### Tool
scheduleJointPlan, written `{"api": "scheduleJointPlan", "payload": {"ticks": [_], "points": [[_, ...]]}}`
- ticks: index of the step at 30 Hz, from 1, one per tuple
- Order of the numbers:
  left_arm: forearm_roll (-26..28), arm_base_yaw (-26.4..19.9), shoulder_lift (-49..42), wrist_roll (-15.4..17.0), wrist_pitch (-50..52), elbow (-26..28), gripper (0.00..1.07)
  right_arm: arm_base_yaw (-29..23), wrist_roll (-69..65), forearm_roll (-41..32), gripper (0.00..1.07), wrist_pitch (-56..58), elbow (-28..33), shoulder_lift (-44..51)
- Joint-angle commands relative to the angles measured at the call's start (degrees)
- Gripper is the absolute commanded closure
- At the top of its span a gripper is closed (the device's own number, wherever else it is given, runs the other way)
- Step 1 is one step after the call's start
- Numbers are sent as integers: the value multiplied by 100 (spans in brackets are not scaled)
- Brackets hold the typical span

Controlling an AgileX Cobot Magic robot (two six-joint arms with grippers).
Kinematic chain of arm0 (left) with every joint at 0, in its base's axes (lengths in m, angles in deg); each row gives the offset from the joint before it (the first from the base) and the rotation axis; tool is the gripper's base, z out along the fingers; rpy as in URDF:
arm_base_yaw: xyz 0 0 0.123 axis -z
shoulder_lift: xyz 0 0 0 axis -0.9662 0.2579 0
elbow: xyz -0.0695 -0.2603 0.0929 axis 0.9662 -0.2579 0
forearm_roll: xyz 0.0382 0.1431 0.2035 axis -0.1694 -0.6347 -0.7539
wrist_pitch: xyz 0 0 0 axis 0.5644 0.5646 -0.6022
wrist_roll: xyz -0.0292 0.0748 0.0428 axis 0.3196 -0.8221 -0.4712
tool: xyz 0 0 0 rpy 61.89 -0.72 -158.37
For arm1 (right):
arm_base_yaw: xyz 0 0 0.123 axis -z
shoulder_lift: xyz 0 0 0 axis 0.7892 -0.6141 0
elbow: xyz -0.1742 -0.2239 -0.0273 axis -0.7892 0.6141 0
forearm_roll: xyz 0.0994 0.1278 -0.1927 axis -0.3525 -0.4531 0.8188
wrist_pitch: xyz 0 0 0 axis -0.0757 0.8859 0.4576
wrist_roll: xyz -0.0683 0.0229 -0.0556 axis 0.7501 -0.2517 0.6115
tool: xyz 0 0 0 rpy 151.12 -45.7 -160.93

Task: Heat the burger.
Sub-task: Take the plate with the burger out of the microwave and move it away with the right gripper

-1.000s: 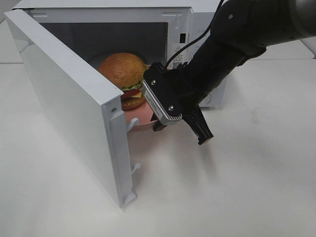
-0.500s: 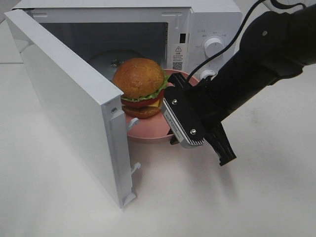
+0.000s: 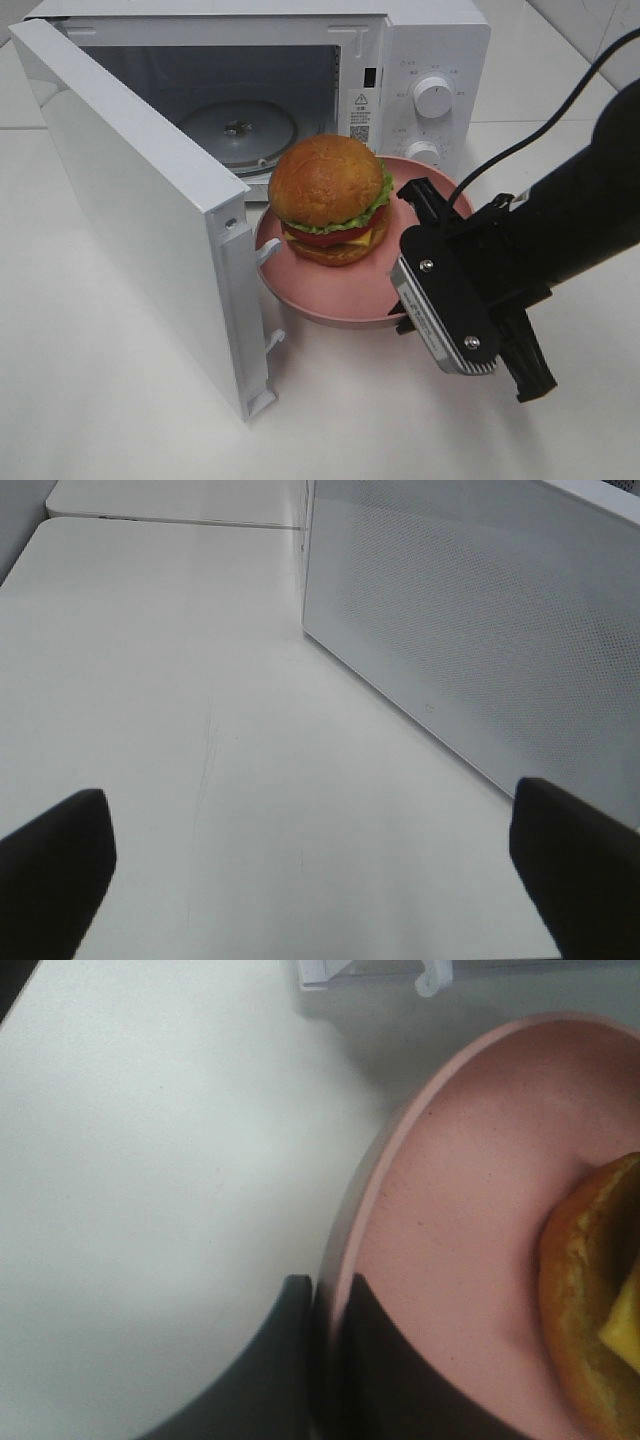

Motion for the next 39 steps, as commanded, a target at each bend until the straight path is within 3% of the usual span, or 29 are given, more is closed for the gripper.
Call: {"api": "scheduleJointPlan", "payload": {"ticks": [1,15,23,24,28,29,33,35,39], "points": [[34,0,-109,40,-6,-23,7,0,-132,-103,107,-367,384,596],[34,0,-109,40,-6,-23,7,0,-1473,424,107,-458,1742,2595],[34,0,-109,40,-6,-23,7,0,-3822,2086,107,-97,2172,3822],[34,0,-109,40,-6,-23,7,0,-4555,2613,107,223,2183,4102],[34,0,-109,40,-6,-23,7,0,-5477,3300,107,676,2183,4463],[34,0,-109,40,-6,-23,7,0,-6245,3759,107,951,2183,4675],[34,0,-109,40,-6,-23,7,0,-7282,4240,107,1220,2183,4887],[34,0,-109,40,-6,-23,7,0,-8508,4693,107,1495,2183,4996],[34,0,-109,40,-6,-23,7,0,-9305,4973,107,1553,2183,5002]]}}
